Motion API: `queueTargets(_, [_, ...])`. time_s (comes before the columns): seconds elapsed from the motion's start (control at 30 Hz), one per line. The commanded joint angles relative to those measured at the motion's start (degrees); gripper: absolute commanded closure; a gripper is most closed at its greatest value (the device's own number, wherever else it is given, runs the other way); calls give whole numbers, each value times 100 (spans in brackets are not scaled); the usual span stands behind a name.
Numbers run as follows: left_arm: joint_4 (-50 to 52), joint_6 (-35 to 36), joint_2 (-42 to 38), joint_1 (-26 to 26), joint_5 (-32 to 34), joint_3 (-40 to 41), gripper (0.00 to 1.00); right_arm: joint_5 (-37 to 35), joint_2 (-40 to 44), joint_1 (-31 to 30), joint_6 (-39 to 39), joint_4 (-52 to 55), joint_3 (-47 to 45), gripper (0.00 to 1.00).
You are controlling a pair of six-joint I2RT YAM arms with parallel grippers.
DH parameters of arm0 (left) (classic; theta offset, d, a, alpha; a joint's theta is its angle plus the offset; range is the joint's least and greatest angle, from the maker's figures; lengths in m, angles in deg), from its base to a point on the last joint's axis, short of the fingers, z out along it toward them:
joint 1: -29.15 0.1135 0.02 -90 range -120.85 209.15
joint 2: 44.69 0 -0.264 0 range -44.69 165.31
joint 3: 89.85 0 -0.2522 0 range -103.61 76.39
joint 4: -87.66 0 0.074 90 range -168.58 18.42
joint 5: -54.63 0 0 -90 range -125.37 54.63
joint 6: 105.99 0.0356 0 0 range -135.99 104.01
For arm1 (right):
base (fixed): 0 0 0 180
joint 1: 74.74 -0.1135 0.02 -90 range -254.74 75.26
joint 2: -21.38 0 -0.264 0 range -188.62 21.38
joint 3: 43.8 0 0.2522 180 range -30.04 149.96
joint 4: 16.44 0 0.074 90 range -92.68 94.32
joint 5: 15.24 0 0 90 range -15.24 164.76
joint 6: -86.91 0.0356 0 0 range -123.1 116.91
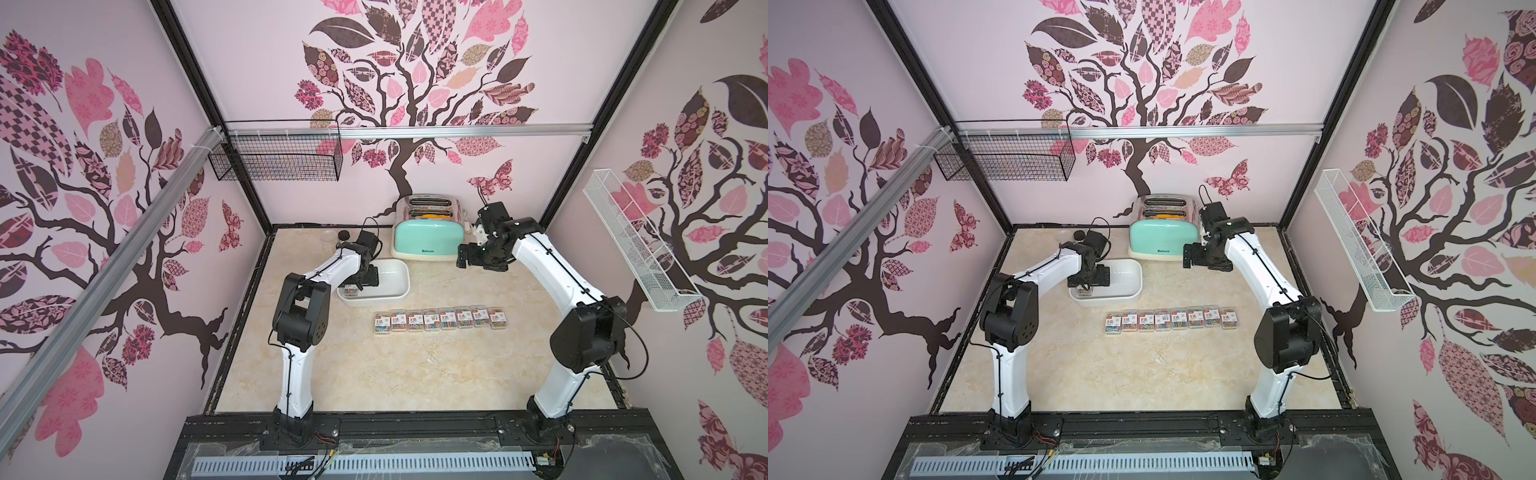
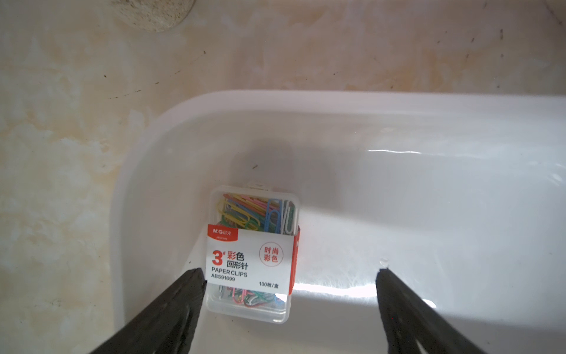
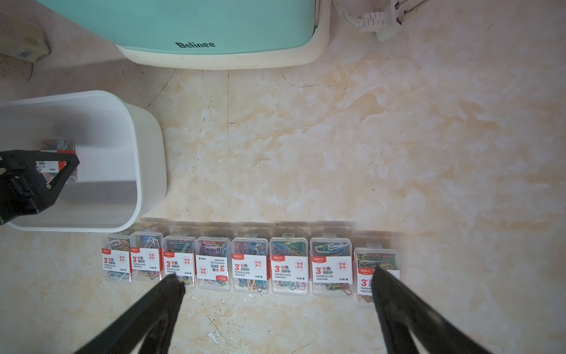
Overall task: Take the paper clips out of the storage box
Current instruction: Pick up the boxed paper clips from the storage box.
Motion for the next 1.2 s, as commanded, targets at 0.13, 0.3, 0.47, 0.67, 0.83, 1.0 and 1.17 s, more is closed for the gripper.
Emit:
queueTargets(0.13, [-106,9,255,32,-108,-91,10,-34,-109,-43,-57,42,160,1])
queueTargets(0.3, [-191,-9,288,32,-240,-12,14,-75,-73,-40,-60,45,142,1])
queueTargets(0.47, [-259,-8,243,32,-327,61,21,-54,-93,-40,-41,41,142,1])
queueTargets(0.67, [-352,8,177,33,-397,201,24,-45,-121,-52,-21,24,186,1])
queueTargets(0.83, [-405,-9,116,32,-401,265,16,-50,-155,-84,-6,19,213,1])
queueTargets(1.0, [-435,-5,111,38,-409,262,14,-88,-163,-104,20,24,215,1])
queueTargets(1.17, [-458,1,107,32,-428,237,15,-117,-132,-111,14,28,211,1])
